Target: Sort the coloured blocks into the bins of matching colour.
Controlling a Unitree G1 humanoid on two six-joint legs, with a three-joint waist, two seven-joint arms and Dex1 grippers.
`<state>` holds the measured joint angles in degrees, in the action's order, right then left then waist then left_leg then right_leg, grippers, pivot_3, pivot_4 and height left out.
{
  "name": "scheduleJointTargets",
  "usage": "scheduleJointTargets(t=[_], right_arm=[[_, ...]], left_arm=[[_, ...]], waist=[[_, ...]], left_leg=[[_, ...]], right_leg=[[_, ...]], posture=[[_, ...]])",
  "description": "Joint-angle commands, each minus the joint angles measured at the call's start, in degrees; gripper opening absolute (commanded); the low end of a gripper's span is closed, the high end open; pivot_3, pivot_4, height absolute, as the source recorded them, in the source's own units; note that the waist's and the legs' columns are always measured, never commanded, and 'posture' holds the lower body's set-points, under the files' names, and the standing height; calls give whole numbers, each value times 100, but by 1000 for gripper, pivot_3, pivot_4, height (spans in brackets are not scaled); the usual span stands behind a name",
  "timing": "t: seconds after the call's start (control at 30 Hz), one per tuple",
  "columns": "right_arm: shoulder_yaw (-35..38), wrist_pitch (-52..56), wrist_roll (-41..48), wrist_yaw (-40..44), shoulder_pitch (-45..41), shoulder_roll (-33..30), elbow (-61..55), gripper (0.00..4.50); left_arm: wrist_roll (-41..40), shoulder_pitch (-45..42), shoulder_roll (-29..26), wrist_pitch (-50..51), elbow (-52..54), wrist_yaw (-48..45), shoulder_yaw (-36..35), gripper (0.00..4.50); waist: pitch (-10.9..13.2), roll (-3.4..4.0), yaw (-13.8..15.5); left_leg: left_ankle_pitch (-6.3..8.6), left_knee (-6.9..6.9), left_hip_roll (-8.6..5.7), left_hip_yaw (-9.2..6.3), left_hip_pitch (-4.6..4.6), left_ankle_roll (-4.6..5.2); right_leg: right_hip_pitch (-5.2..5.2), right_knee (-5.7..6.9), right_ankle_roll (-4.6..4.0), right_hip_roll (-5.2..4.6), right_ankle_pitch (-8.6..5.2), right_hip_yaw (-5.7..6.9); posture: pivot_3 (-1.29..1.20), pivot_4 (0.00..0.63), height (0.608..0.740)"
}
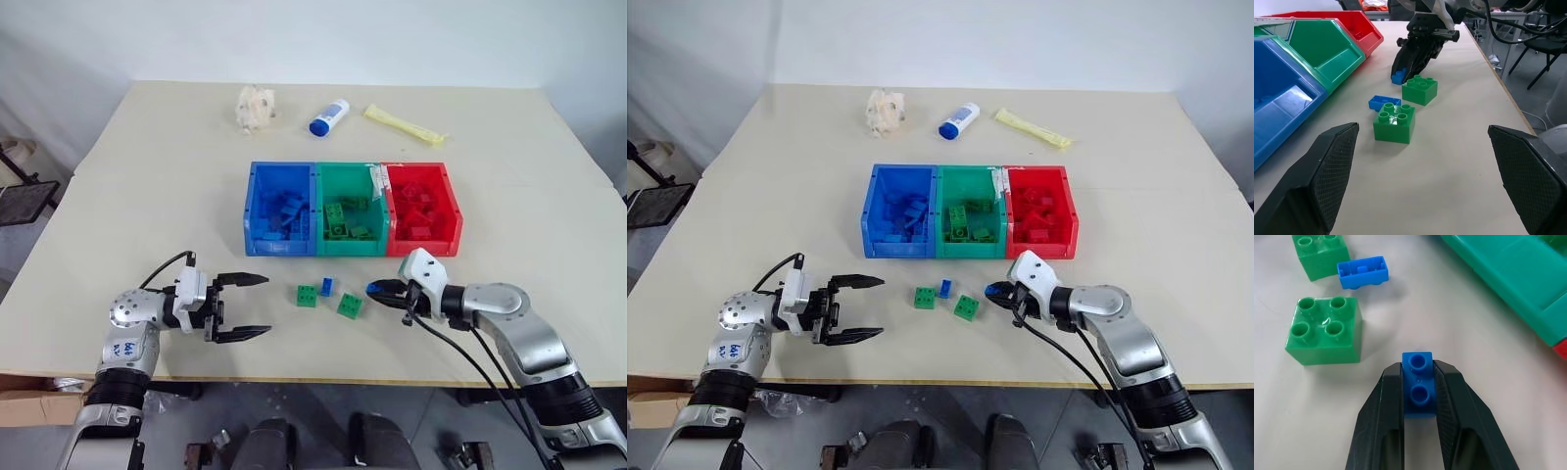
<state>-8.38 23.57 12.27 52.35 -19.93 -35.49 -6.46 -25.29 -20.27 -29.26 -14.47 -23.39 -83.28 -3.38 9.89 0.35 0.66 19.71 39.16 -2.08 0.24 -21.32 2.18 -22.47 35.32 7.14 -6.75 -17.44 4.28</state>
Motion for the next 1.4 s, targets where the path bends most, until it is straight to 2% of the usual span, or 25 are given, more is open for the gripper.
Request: scheduleJointTargets(t=[0.03,0.23,0.37,0.5,0.63,0.77,0.8,0.97,1.13,1.3,1.4], right_arm=[[247,-97,215,-7,-439,93,-247,451],[44,-308,168,-2,-1370,563,196,451],[-138,-764,0,-45,-2059,1071,919,451],[-322,-1530,-121,-29,-2872,1844,1904,451],[-326,-2594,-750,-961,-3578,2560,3445,1719],[-145,-2963,-837,-1433,-3612,2824,3921,2997],[-145,-2849,-816,-1379,-3528,2779,3844,3314],[-156,-2532,-443,-392,-2744,2158,2675,3314],[47,-1560,285,742,-1702,909,1091,3314],[300,-1045,666,1157,-1126,147,406,3314],[810,-733,1011,1566,-458,-604,-14,3314]], left_arm=[[-40,-88,10,-54,22,-26,-39,4500],[-36,-73,43,-71,44,-4,-38,4500],[-29,-29,59,-88,84,24,-45,4500],[-40,61,66,-91,201,107,-72,4500],[-45,173,74,-72,354,195,-56,4500],[-42,218,76,-52,442,282,-68,4500],[-44,222,69,-53,444,289,-71,4500],[-51,217,45,-41,436,281,-62,4500],[-49,147,59,-49,330,212,-34,4500],[-41,110,68,-72,252,169,-26,4500],[-37,91,68,-91,189,133,-35,4500]], waist=[[0,0,-33],[0,0,-90],[0,0,-109],[0,0,-162],[0,0,-245],[0,1,-240],[1,2,-240],[1,2,-231],[1,2,-211],[2,2,-229],[2,2,-204]], left_leg=[[0,0,1,0,0,0],[0,-4,4,-4,0,-1],[0,-4,3,1,0,-1],[0,-4,-1,1,0,-1],[0,-4,-2,-5,0,-1],[0,-4,-14,-50,0,-2],[0,-5,-20,-55,-2,-2],[0,-4,-26,-69,-6,-1],[0,-3,-22,-68,-11,-1],[0,-3,-8,-50,-11,-2],[0,-4,2,-40,-11,-5]], right_leg=[[0,0,0,0,0,0],[-4,7,0,1,0,1],[-9,11,0,4,0,4],[-13,21,0,5,0,11],[-17,35,-1,7,0,12],[-14,57,-3,6,0,11],[-14,56,-4,6,1,11],[-9,54,-4,7,1,12],[-2,35,-4,5,1,11],[0,17,-4,-2,1,5],[-2,10,-5,-1,0,5]], posture=[[0,150,740],[0,150,740],[0,150,740],[0,150,740],[0,150,740],[0,150,740],[0,150,740],[0,150,740],[0,150,740],[0,150,740],[0,150,740]])
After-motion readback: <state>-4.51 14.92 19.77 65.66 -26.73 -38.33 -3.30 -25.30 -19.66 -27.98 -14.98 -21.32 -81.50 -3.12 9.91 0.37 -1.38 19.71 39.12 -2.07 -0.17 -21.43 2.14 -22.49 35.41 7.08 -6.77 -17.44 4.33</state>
